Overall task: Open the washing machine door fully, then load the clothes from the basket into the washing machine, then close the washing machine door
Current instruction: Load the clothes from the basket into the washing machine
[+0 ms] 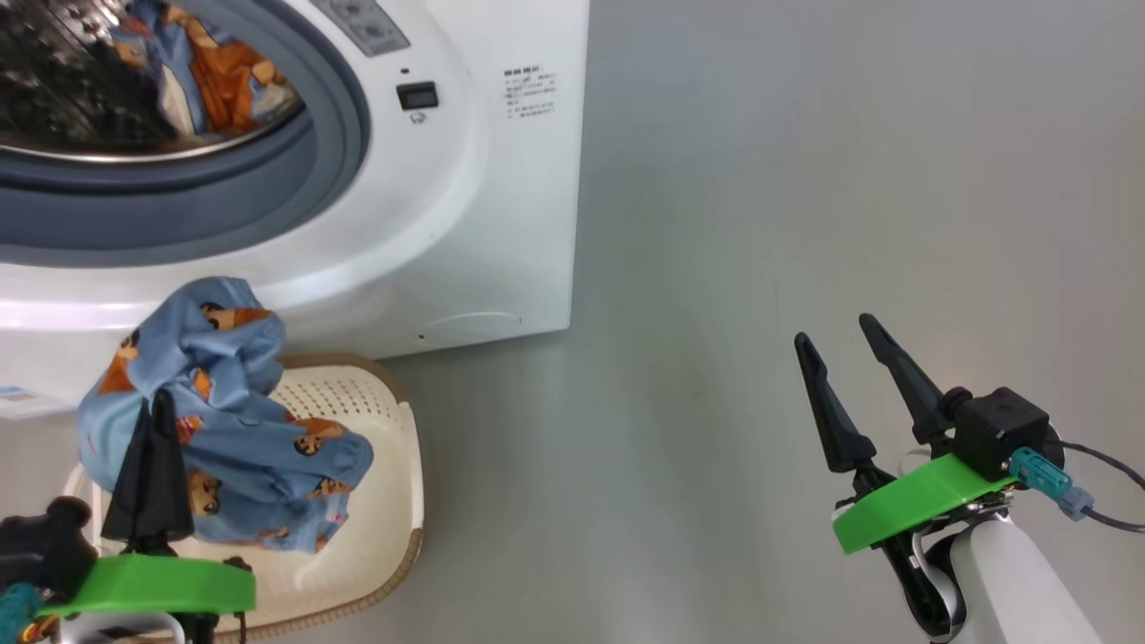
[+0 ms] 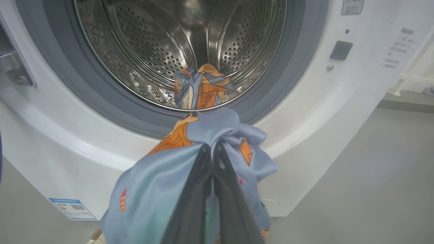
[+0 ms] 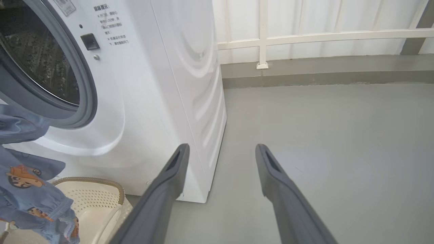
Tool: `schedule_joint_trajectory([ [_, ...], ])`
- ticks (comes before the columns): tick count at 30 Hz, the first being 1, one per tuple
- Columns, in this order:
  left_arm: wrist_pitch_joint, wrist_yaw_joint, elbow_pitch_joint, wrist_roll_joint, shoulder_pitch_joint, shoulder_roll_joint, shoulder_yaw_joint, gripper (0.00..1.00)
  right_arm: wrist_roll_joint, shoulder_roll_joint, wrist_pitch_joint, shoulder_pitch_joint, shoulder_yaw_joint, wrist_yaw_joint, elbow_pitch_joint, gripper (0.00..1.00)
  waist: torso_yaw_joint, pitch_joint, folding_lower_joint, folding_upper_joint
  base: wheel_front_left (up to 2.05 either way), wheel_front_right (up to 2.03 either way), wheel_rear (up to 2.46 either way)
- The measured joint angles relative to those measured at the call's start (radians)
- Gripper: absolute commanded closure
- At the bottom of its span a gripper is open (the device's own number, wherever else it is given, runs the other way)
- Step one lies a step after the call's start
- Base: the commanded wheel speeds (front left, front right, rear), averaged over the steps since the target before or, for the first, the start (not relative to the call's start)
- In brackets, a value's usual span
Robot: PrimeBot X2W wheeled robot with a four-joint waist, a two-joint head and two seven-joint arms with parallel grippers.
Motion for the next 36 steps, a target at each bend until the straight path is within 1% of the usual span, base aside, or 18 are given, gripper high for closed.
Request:
schedule_joint_trajectory([
  [2,0.0,0.002,-0.025,0.001,0.015,0.0,-0.01,1.0,0.0,0.0,0.0,0.004,-0.001,0.0,0.0,0.0,0.001,-0.017,0.0,0.0,0.0,0.0,0.0],
  [8,0.0,0.035,-0.088,0.006,0.08,0.0,-0.032,1.0,-0.003,0.0,0.0,0.023,-0.002,0.0,-0.004,0.0,-0.003,-0.07,0.0,0.0,0.0,0.0,0.0],
  [10,0.0,0.037,-0.104,0.013,0.101,0.0,-0.04,1.0,-0.003,-0.001,0.0,0.042,-0.002,0.0,-0.001,0.0,-0.004,-0.089,0.0,0.0,0.0,0.0,0.0],
  [12,0.0,0.049,-0.118,0.016,0.12,0.0,-0.044,1.0,-0.003,-0.001,0.0,0.054,-0.003,0.0,0.004,0.0,-0.006,-0.108,0.0,0.0,0.0,0.0,0.0],
  [19,0.0,0.071,-0.144,0.014,0.188,0.001,-0.058,1.0,-0.003,-0.002,0.0,0.068,-0.007,0.0,0.006,0.0,-0.007,-0.173,0.0,0.0,0.0,0.0,0.0],
  [25,0.0,0.084,-0.161,0.013,0.224,0.002,-0.069,1.0,-0.003,0.0,0.0,0.125,-0.008,0.0,0.016,0.0,-0.002,-0.221,0.0001,0.0,0.0,0.0,0.0],
  [31,0.0,0.106,-0.174,-0.01,0.275,0.002,-0.07,1.0,-0.003,0.0,0.0,0.147,-0.008,0.0,0.019,0.0,-0.003,-0.267,0.0,0.0,0.0,0.0,0.0],
  [36,0.0,0.114,-0.179,-0.021,0.308,0.002,-0.072,1.0,-0.003,0.001,0.0,0.184,-0.016,0.0,0.021,0.0,0.0,-0.303,0.0,-0.0001,0.0,0.0,0.0],
])
